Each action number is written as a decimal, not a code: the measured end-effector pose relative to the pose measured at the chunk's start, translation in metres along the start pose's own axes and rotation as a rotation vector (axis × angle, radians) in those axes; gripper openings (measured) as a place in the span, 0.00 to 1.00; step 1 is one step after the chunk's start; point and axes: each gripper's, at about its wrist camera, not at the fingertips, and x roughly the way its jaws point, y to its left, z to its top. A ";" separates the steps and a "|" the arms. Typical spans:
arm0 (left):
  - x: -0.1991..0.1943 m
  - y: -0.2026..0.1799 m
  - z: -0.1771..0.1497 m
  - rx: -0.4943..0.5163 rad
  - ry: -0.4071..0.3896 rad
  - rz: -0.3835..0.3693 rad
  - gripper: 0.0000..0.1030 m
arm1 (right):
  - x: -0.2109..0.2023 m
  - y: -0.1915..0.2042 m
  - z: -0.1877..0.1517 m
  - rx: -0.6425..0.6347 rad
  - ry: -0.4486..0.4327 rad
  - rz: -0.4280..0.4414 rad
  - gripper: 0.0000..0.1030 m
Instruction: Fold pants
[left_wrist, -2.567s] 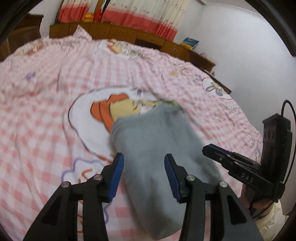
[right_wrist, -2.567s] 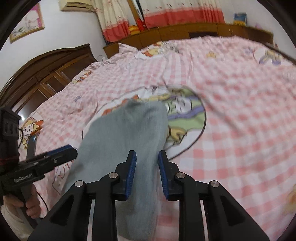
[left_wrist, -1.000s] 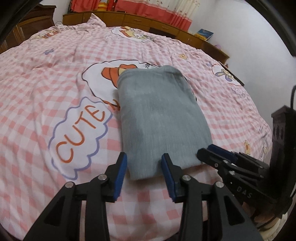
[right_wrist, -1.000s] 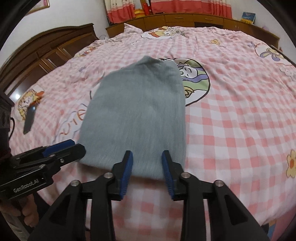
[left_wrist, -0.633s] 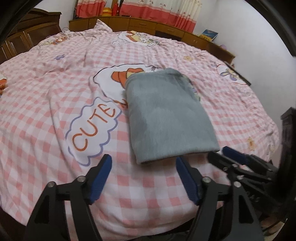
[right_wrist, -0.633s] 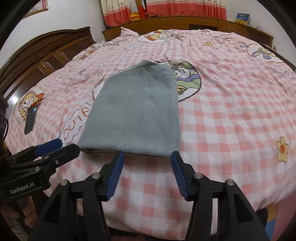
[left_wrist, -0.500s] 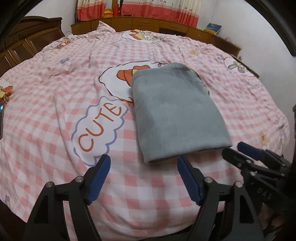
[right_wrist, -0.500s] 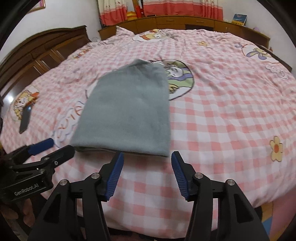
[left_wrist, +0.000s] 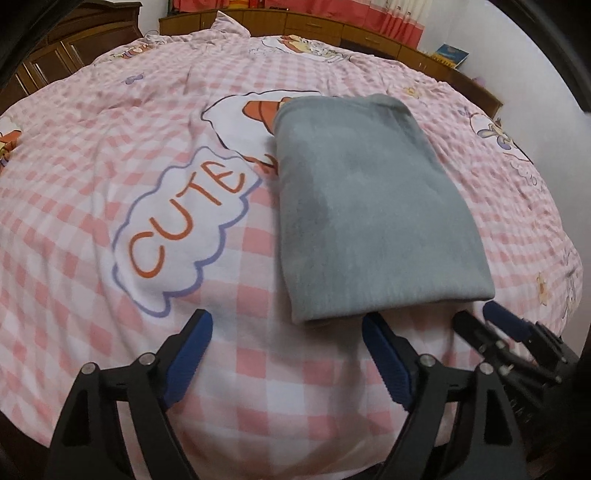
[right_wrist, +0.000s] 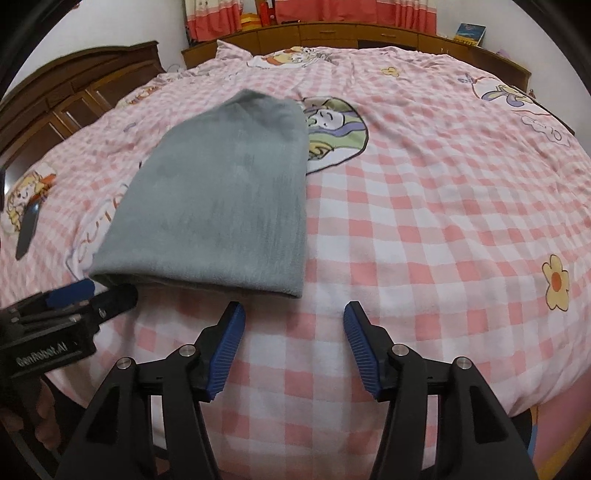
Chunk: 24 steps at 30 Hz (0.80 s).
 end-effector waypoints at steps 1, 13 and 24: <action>0.002 -0.001 0.000 0.009 -0.003 0.001 0.87 | 0.003 0.001 -0.001 -0.007 0.005 -0.005 0.57; 0.013 -0.011 -0.008 0.098 -0.021 0.053 0.91 | 0.016 0.008 -0.008 -0.029 -0.003 -0.017 0.72; 0.013 -0.011 -0.010 0.094 -0.012 0.054 0.91 | 0.016 0.008 -0.008 -0.026 -0.006 -0.016 0.73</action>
